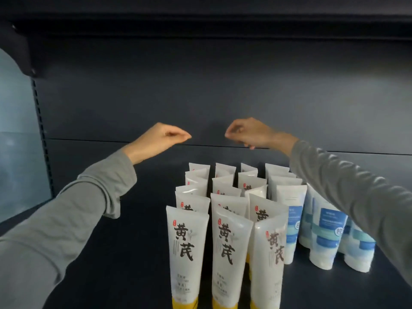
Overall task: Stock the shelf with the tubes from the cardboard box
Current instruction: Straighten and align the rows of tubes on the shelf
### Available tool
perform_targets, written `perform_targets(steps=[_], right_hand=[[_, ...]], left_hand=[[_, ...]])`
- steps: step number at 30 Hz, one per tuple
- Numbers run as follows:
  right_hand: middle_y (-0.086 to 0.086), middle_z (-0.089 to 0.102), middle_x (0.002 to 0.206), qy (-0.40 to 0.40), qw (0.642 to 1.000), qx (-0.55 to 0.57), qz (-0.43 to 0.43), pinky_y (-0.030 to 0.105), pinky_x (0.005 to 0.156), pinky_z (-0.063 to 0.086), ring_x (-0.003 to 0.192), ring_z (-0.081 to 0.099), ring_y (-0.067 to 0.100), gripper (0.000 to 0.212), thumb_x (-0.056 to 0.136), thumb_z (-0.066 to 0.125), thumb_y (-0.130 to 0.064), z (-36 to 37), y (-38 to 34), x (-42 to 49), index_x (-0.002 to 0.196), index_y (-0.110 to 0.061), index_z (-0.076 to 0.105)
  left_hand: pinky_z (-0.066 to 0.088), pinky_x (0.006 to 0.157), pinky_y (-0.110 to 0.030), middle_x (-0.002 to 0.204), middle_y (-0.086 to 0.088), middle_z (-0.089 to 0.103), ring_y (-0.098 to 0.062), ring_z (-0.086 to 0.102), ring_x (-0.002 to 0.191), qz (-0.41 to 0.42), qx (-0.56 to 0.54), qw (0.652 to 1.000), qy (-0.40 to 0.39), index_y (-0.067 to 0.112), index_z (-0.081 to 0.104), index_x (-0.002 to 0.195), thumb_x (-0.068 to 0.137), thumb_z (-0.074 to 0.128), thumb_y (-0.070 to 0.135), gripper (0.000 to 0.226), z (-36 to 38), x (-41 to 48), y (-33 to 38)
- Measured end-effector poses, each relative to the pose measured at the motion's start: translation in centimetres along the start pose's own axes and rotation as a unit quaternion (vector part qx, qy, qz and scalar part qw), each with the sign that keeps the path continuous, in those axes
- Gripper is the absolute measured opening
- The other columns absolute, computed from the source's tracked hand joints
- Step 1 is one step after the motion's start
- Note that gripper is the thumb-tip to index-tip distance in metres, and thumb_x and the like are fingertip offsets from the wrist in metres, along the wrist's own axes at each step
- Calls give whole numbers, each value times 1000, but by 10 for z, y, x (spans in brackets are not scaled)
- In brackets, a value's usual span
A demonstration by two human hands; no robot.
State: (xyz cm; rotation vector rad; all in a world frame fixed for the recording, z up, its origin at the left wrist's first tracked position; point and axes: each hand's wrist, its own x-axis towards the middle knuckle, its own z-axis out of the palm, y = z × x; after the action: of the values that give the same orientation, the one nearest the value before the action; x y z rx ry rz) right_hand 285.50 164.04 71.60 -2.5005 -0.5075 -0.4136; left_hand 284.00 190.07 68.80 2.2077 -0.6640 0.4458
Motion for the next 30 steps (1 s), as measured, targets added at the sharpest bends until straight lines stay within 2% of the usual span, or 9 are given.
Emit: perform_targets(steps=[2, 3, 5, 8, 11, 14, 19, 23, 30], right_hand=[[-10, 60, 90, -49, 995, -82, -6, 16, 52, 47, 72, 56, 7, 10, 91, 57, -37, 9, 10, 6, 92, -28, 61], [-10, 60, 94, -67, 992, -104, -3, 20, 64, 48, 82, 57, 10, 10, 91, 58, -37, 13, 15, 9, 93, -28, 62], [-8, 61, 101, -103, 987, -125, 7, 24, 79, 41, 96, 57, 13, 10, 92, 58, -36, 20, 22, 13, 94, -26, 62], [-5, 64, 107, -142, 978, -150, 28, 26, 87, 41, 100, 57, 14, 18, 92, 58, -36, 24, 28, 18, 100, -22, 64], [-6, 64, 106, -155, 974, -161, 41, 30, 93, 45, 102, 58, 16, 27, 91, 58, -40, 26, 29, 19, 105, -19, 66], [-6, 65, 105, -178, 969, -162, 52, 27, 89, 45, 100, 58, 14, 31, 89, 59, -43, 28, 28, 17, 106, -18, 67], [-15, 59, 78, -200, 963, -176, 48, 15, 67, 39, 76, 53, 4, 28, 86, 65, -40, 30, 29, 11, 104, -18, 67], [-17, 51, 65, -174, 967, -185, 28, 8, 51, 33, 59, 46, 0, 22, 87, 66, -32, 33, 33, 11, 103, -17, 69], [-13, 53, 69, -142, 974, -178, 16, 12, 56, 33, 60, 46, 3, 19, 87, 66, -22, 39, 41, 12, 103, -11, 69]], left_hand=[[40, 90, -15, 95, 26, 65, 9, 57, 94, 7, 40, 999, -24, 32, 69, 103, 86, 61, 37, 19, 6, 9, -16], [39, 94, -20, 102, 21, 65, 4, 57, 100, 7, 60, 997, -40, 31, 68, 104, 85, 62, 37, 21, 9, 14, -22], [38, 91, -22, 102, 16, 64, 3, 55, 95, 1, 89, 994, -70, 30, 66, 109, 85, 62, 39, 26, 16, 21, -34], [38, 76, -18, 82, 19, 57, 5, 51, 79, 2, 128, 986, -102, 28, 64, 114, 84, 61, 42, 33, 26, 29, -49], [37, 74, -22, 77, 15, 54, 1, 51, 75, -3, 144, 983, -114, 30, 63, 114, 82, 61, 47, 36, 29, 39, -60], [35, 63, -20, 71, 15, 54, 1, 50, 66, 5, 146, 981, -126, 29, 66, 108, 80, 63, 47, 33, 34, 44, -65], [30, 55, -17, 56, 25, 52, 10, 48, 54, 21, 130, 982, -136, 32, 69, 86, 79, 66, 44, 14, 40, 49, -70], [31, 58, -20, 63, 15, 48, -4, 44, 58, 30, 135, 982, -126, 31, 67, 79, 80, 68, 37, 6, 42, 48, -70], [37, 65, -24, 73, 10, 49, -7, 47, 68, 41, 137, 987, -73, 28, 65, 72, 78, 69, 36, 11, 49, 45, -73]])
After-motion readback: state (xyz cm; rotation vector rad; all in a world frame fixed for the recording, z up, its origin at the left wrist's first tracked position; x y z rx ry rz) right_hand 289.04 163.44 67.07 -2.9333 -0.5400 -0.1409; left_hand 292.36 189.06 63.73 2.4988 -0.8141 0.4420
